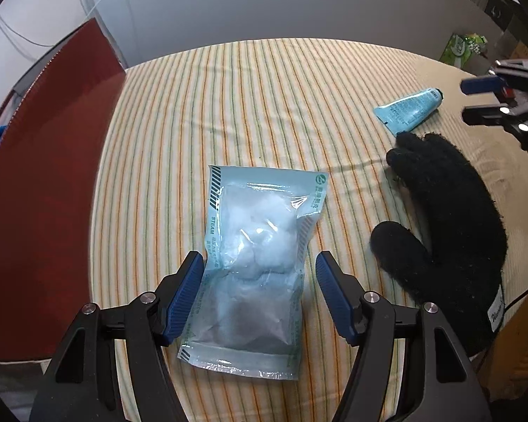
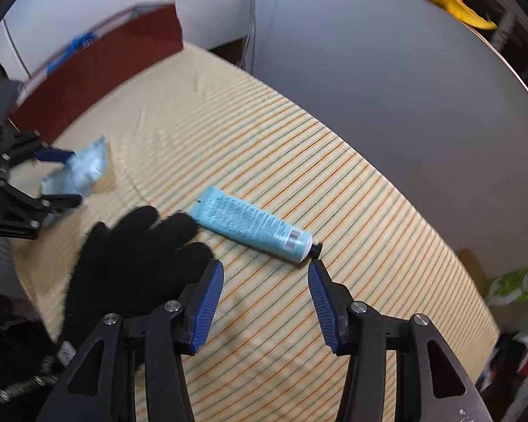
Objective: Organize soft objects
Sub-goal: 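Grasp the cotton-ball pack with the left tool while the right tool grasps the cream tube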
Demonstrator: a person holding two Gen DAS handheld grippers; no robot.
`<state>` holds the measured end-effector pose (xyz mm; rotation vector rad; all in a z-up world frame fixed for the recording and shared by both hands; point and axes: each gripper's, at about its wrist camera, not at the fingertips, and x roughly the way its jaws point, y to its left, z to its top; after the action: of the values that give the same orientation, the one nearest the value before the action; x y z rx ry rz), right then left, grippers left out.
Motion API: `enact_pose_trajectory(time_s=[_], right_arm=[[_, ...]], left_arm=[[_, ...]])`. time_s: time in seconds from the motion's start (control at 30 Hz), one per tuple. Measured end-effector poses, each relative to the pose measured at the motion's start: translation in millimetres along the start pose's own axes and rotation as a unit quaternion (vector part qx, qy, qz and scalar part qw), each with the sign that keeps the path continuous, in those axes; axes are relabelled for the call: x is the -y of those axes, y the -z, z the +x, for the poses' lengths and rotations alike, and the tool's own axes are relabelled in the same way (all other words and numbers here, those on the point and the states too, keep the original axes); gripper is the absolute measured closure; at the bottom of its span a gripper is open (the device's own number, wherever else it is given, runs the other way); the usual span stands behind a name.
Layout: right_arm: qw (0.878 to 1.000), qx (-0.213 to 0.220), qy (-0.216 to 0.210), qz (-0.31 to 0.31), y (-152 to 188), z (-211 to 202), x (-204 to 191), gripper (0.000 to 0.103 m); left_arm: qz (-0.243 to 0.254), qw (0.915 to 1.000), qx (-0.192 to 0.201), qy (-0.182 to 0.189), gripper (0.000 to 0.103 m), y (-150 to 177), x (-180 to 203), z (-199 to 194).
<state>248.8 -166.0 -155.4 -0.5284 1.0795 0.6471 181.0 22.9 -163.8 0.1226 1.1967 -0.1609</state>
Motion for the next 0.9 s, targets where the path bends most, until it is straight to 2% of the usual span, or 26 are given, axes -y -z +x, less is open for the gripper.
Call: enact_pose_trajectory(time_s=[0.1, 0.17, 0.4, 0.73, 0.9], right_arm=[[0.998, -0.023, 0.030, -0.053, -10, 14, -7, 0.057], [0.996, -0.033, 0.035, -0.079, -14, 21, -10, 0.057], [0.986, -0.063, 0.051, -0.144, -27, 47, -22, 0.057], [0.988, -0.067, 0.034, -0.138, -43, 59, -13, 0.056], [0.991, -0.070, -0.017, -0.112, -52, 63, -5, 0.057]], left_arm=[[-0.012, 0.9999, -0.005, 0.006, 0.037, 1, 3, -1], [-0.019, 0.9996, -0.012, 0.016, 0.037, 2, 1, 0], [-0.023, 0.9996, -0.014, 0.004, 0.037, -2, 0, 5], [-0.018, 0.9997, -0.017, -0.002, 0.036, -7, 9, 5], [-0.012, 0.9998, -0.018, -0.002, 0.036, -8, 8, 5]])
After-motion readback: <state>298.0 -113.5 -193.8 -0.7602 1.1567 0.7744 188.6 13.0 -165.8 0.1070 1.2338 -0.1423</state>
